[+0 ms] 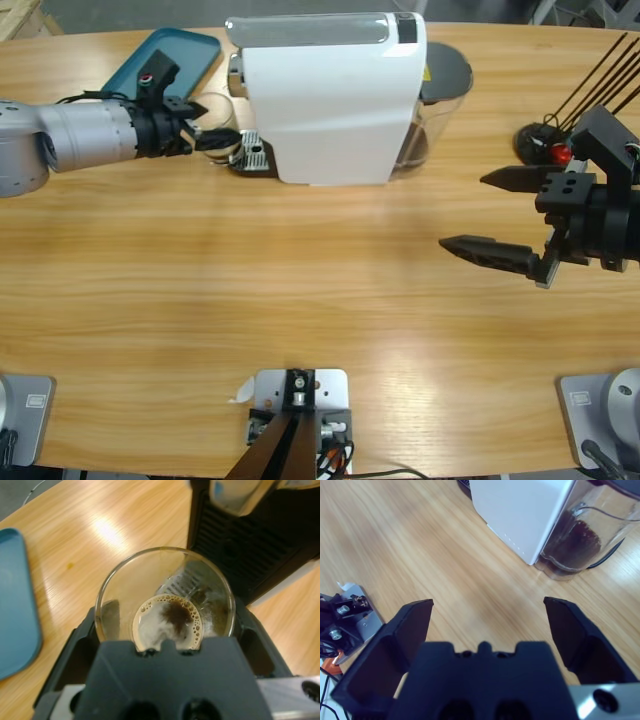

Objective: Pour coffee

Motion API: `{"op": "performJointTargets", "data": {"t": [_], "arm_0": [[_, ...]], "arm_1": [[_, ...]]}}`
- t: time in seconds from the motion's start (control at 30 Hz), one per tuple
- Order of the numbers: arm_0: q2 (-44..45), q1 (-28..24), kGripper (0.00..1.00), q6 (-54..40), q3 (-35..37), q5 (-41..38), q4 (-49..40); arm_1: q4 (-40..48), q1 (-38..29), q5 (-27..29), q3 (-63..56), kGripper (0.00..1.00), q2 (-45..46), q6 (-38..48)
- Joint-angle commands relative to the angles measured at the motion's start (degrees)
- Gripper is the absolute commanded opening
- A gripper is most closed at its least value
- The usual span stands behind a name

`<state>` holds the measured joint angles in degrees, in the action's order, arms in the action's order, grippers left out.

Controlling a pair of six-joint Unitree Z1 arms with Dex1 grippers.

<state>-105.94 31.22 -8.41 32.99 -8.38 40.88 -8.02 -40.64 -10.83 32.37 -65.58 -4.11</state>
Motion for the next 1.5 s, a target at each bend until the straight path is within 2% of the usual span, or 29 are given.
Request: {"op": "performJointTargets", "data": {"t": [0.03, 0.27, 0.43, 0.6, 1.03, 1.5], "arm_0": [[3.79, -2.37, 0.468, 0.24, 0.00, 3.37, -1.12], [2.38, -6.03, 0.467, 1.64, 7.17, 7.39, -4.18], [-2.06, -10.67, 0.467, 4.33, 15.13, 8.10, -5.93], [-6.69, -13.94, 0.467, 6.48, 19.79, 9.54, -6.32], [-9.23, -18.21, 0.476, 9.91, 21.34, 10.84, -12.18], [-14.46, -19.84, 0.494, 12.72, 28.85, 10.57, -20.93]], "arm_1": [[0.46, -0.41, -0.16, -2.10, 1.000, 2.02, 0.44], [0.46, -0.42, 0.01, -2.47, 1.000, 3.46, 0.33], [0.62, -0.42, -0.06, -2.75, 1.000, 4.65, 0.33], [0.81, -0.41, -0.25, -2.91, 1.000, 4.90, 0.33], [1.39, -0.41, -0.42, -3.33, 1.000, 5.67, 0.33], [1.78, -0.42, -0.34, -3.55, 1.000, 6.25, 0.33]]}}
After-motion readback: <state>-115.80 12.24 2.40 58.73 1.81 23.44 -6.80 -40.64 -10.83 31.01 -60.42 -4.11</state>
